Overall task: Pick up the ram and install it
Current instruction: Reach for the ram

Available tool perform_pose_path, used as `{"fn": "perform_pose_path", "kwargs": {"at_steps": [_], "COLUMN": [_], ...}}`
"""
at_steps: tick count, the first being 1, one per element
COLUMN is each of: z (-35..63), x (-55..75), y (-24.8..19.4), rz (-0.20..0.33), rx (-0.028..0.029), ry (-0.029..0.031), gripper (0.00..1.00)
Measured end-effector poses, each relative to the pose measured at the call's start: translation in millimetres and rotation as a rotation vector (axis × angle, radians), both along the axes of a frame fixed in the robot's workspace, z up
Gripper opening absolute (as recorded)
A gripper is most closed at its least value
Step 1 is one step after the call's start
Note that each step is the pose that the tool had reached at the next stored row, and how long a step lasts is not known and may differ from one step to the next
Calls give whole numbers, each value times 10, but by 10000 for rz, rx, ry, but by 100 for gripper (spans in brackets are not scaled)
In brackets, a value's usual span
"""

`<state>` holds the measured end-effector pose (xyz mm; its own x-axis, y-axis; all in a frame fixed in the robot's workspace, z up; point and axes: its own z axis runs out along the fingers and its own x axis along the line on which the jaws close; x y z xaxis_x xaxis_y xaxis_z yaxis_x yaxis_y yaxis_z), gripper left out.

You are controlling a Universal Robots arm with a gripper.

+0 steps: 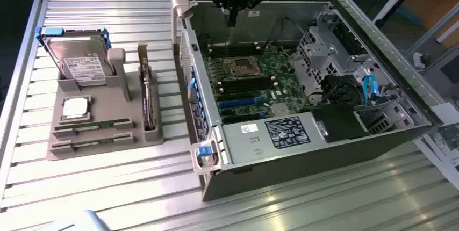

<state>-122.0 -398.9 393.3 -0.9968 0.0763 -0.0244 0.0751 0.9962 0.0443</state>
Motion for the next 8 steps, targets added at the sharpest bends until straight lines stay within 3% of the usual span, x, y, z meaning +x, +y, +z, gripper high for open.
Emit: {"fn": "perform_pose_path", "kwargs": {"at_steps": [2,4,8], "z": [0,0,-2], "x": [-254,-429,-626], "y": [0,0,1], "rz": [2,2,0], "rx": [0,1,0], "ry": [0,0,0], "gripper": [11,11,11]}}
